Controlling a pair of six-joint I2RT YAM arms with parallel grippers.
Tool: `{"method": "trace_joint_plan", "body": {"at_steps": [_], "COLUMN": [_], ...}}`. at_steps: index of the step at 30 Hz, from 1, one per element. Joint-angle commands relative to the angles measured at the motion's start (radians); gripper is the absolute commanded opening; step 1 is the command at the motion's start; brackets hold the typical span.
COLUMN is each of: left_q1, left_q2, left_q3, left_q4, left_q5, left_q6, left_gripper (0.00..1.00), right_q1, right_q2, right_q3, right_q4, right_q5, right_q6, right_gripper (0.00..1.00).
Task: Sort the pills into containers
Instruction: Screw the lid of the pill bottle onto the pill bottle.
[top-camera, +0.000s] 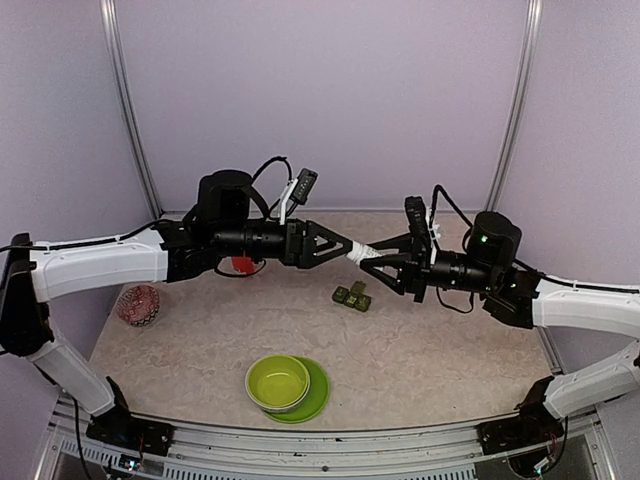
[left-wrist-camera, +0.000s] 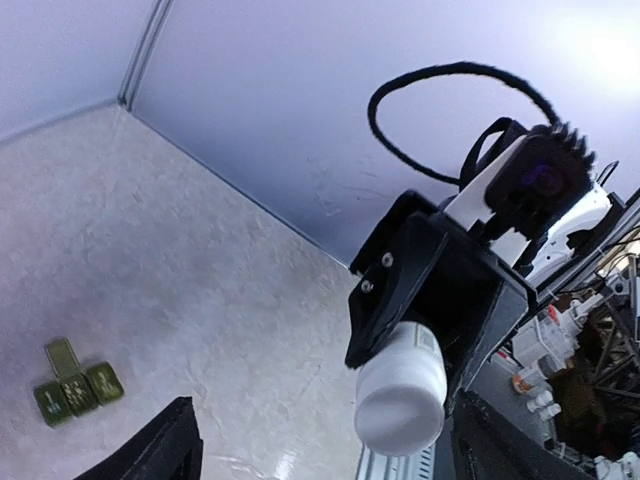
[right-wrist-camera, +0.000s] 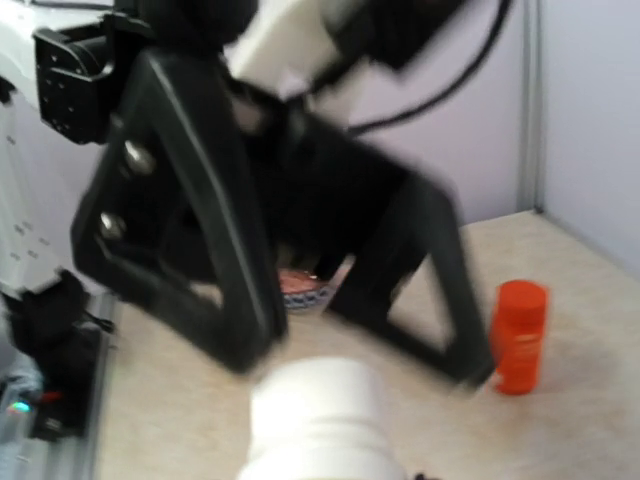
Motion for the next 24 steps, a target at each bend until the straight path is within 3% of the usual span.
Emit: {"method": "trace_joint_plan", "body": {"at_steps": [1,15,19,24], "left_q1": [0.009,0.003,0.000,-0.005], "left_q2": [0.022,0.081,0.086,0.089], "left_q3": [0.032,0.073,0.077,0.086], "left_q4": [-0.037,-0.011,-0.017,-0.029], "left_q5": [0.103,0.217,0.221,0.216], "left_q6": [-0.124,-0.169,-0.162,-0.150], "left_gripper": [0.80,0.54,0.44,0.24], "right_q1": [0.017,0.061,0.062,0.065], "right_q2": [-0.051,-0.019,-0.014,0.002], "right_q3": [0.034,0.076,0.080,0.089], "right_q4": [-0.121,-0.198,-0.204,-0.214], "right_q5": [0.084,0.156,0.173,0.180], "right_q6": [-0.204,-0.322,-0.322,-0.323], "right_gripper": [0.16,0.16,0.16,0.16]}}
